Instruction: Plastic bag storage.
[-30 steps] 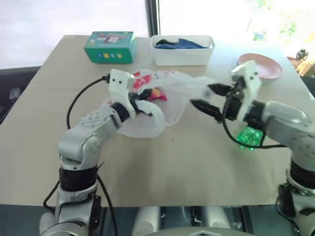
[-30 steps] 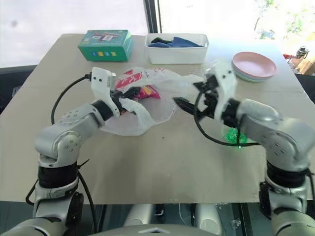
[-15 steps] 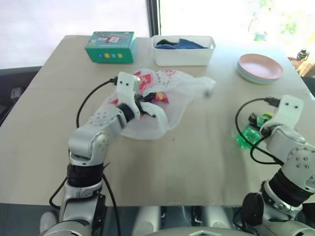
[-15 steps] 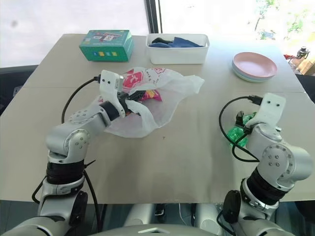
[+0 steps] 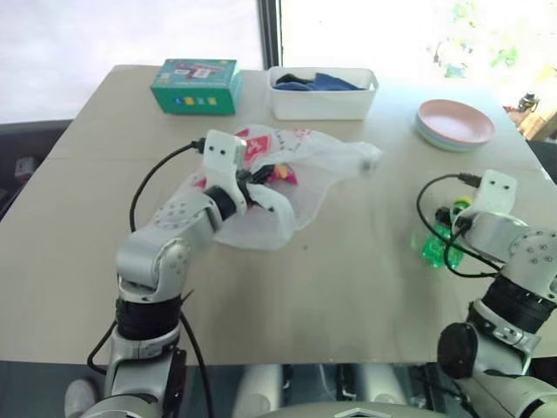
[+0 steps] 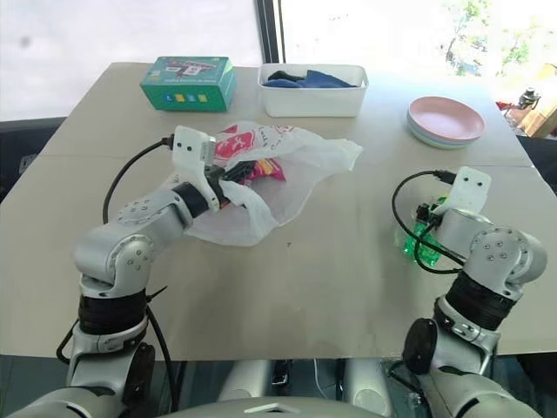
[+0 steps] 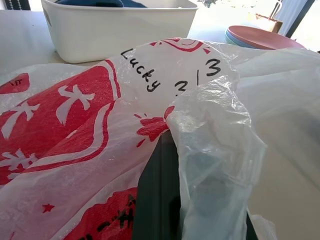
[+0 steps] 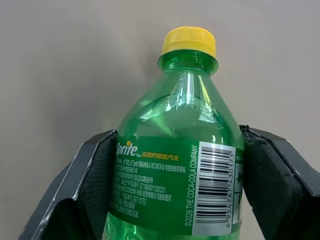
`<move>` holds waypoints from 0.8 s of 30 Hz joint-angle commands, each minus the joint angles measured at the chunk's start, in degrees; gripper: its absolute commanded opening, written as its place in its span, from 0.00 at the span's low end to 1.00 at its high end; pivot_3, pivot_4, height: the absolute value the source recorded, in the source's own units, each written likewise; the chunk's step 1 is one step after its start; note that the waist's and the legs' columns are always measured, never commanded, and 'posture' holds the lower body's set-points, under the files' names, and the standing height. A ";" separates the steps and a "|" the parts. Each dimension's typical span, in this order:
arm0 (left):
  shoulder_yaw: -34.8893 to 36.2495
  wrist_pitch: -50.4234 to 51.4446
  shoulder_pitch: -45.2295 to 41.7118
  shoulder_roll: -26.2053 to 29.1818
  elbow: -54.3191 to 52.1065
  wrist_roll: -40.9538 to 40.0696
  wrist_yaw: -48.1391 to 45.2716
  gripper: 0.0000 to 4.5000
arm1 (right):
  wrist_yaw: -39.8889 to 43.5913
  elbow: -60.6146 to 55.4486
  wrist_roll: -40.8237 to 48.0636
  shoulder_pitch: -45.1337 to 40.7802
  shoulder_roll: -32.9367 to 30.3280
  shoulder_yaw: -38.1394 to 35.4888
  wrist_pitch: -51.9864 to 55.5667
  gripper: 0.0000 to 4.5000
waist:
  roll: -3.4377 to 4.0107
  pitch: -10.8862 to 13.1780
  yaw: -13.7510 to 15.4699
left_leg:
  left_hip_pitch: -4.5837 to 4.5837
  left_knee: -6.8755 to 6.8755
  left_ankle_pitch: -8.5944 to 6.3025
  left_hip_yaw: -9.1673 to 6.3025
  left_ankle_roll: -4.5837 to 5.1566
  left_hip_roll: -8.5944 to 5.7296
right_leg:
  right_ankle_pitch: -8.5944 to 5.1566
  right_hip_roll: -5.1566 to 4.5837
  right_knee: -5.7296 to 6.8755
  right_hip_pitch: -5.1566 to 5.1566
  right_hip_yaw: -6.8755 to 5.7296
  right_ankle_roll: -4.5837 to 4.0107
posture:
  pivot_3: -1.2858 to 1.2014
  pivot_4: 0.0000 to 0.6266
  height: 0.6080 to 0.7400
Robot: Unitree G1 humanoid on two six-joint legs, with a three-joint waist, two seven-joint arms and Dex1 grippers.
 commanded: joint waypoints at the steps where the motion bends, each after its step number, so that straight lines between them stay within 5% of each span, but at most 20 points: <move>1: 1.31 -0.22 -0.40 -0.02 -2.55 -0.21 0.29 0.00 | 7.66 1.86 13.86 1.16 -9.46 4.60 1.21 0.69 | 0.09 0.06 -0.02 | -0.02 0.01 0.00 0.00 0.01 0.00 | 0.00 0.00 0.00 -0.01 0.04 0.00 | 0.52 0.24 1.00; 6: 2.02 -0.12 -1.30 -0.61 -2.65 -1.13 0.08 0.00 | 16.95 3.39 40.00 -2.42 -12.02 3.46 -0.85 0.69 | 0.41 0.25 -0.86 | -0.07 -0.06 0.00 0.12 0.02 0.10 | 0.00 0.12 0.04 -0.19 0.30 -0.01 | 0.52 0.24 1.00; 11: 1.27 0.80 -2.43 0.54 -4.22 -4.51 -4.33 0.00 | 12.50 1.56 61.96 -3.29 -12.93 21.74 -15.08 0.69 | 0.54 0.36 -0.74 | -0.15 -0.22 -0.05 0.22 0.10 0.09 | -0.01 0.09 -0.12 -0.30 0.36 -0.01 | 0.52 0.24 1.00; 16: 2.39 3.46 -0.65 1.68 -9.17 -10.79 -7.71 0.00 | 11.83 11.96 55.06 -11.69 -3.35 31.41 -24.51 0.69 | 0.50 0.41 -0.66 | -0.18 -0.12 -0.09 0.27 0.16 0.06 | 0.00 0.02 -0.09 -0.30 0.37 0.01 | 0.52 0.24 1.00; 24: 8.34 9.73 4.85 8.91 -16.20 -24.59 -11.22 0.00 | 29.86 35.29 33.06 -23.05 5.78 32.35 -32.24 0.69 | 0.50 0.42 -0.56 | -0.25 0.02 -0.10 0.16 0.19 0.02 | 0.01 -0.01 -0.07 -0.26 0.25 0.02 | 0.52 0.24 1.00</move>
